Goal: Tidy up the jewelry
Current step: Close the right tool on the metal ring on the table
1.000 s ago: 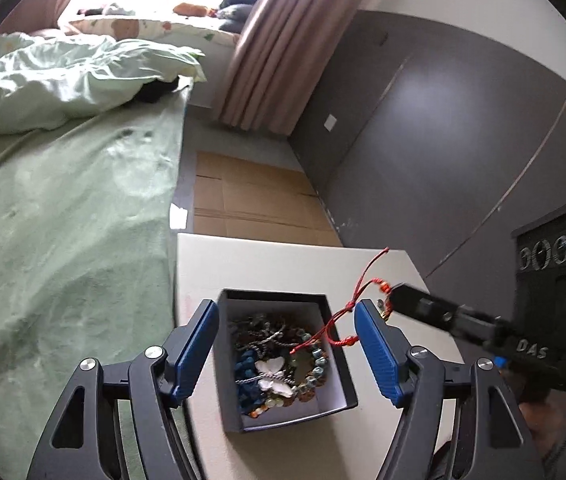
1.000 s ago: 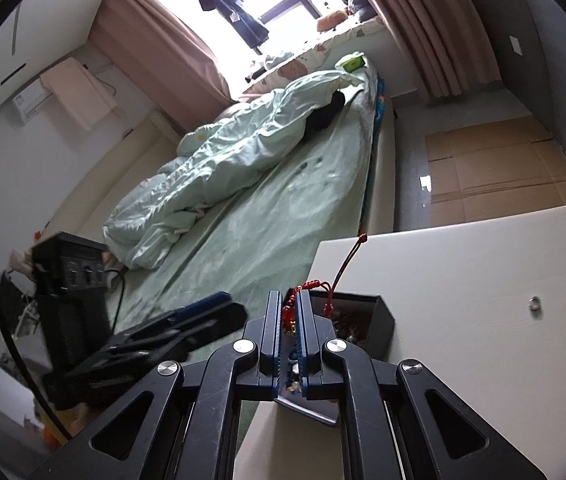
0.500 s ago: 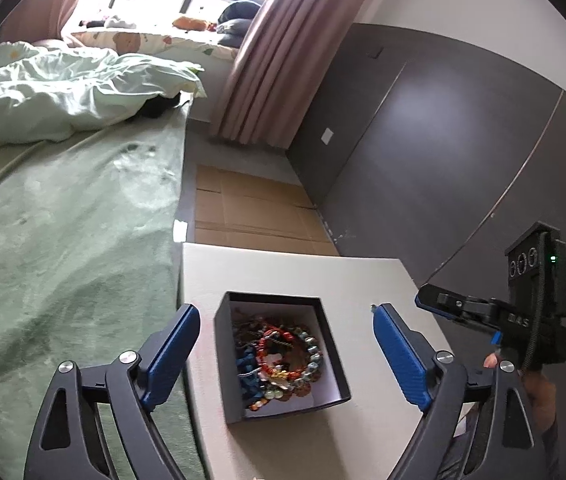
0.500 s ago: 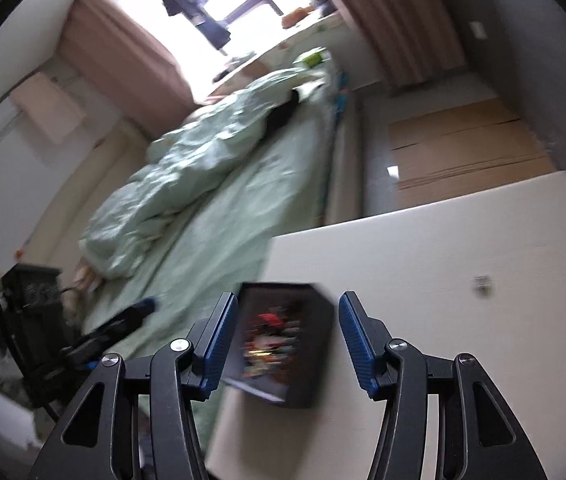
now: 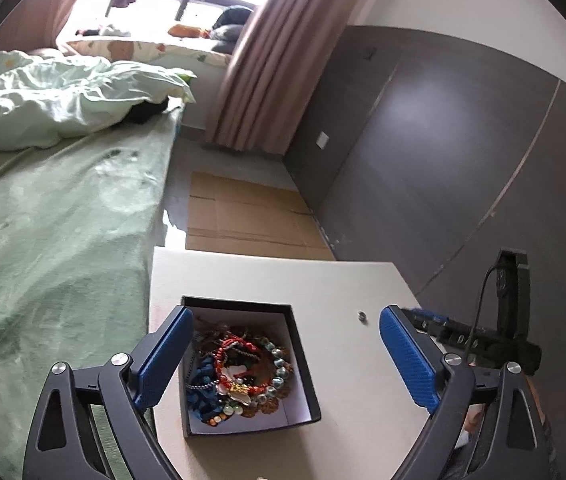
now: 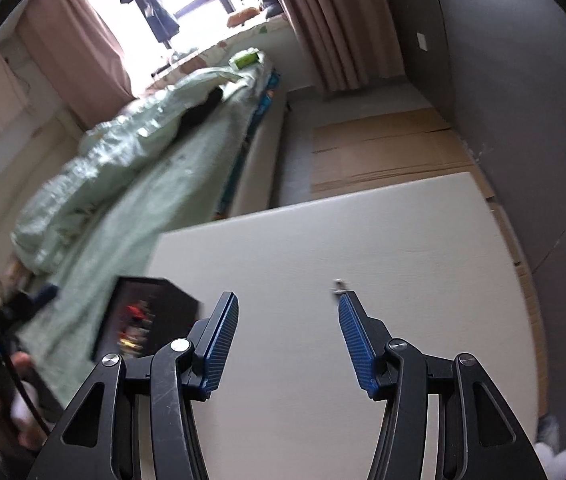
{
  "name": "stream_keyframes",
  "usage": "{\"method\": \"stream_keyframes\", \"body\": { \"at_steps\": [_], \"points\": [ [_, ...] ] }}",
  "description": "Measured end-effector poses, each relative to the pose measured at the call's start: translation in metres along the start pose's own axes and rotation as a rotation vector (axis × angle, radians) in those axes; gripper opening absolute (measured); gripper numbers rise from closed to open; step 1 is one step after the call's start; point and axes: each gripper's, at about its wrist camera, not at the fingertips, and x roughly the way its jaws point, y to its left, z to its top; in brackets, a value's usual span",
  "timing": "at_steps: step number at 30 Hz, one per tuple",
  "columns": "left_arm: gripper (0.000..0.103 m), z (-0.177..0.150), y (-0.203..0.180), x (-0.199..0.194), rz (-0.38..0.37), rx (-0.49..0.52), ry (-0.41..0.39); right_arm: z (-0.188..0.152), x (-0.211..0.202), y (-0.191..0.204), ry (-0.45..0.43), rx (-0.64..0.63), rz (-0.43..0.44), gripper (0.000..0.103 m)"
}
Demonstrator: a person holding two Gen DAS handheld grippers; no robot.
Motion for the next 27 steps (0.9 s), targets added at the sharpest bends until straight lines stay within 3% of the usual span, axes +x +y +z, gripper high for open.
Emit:
{"method": "stream_keyframes", "body": {
  "at_steps": [3, 8, 13, 16, 19, 27],
  "points": [
    [0.094, -0.004, 0.002, 0.004, 0.026, 0.002, -0.009, -0.001, 0.011, -0.003, 0.014, -0.066, -0.043, 0.049],
    [0.094, -0.006, 0.007, 0.014, 0.052, 0.028, -0.023, 0.001, 0.035, -0.016, 0.079, -0.132, -0.067, 0.028],
    [0.094, -0.002, 0.007, 0.031, 0.003, 0.044, 0.027, 0.007, 0.049, -0.019, 0.108, -0.181, -0.072, 0.028],
    [0.094, -0.004, 0.005, 0.045, 0.017, 0.079, 0.055, 0.006, 0.059, -0.018, 0.131, -0.222, -0.091, 0.028],
    [0.094, -0.007, 0.014, 0.054, -0.008, 0.047, 0.086, 0.004, 0.068, -0.02, 0.15, -0.24, -0.118, 0.028],
    [0.094, -0.004, 0.028, 0.05, -0.01, 0.021, 0.067, 0.005, 0.074, -0.009, 0.136, -0.296, -0.141, 0.028]
  ]
}}
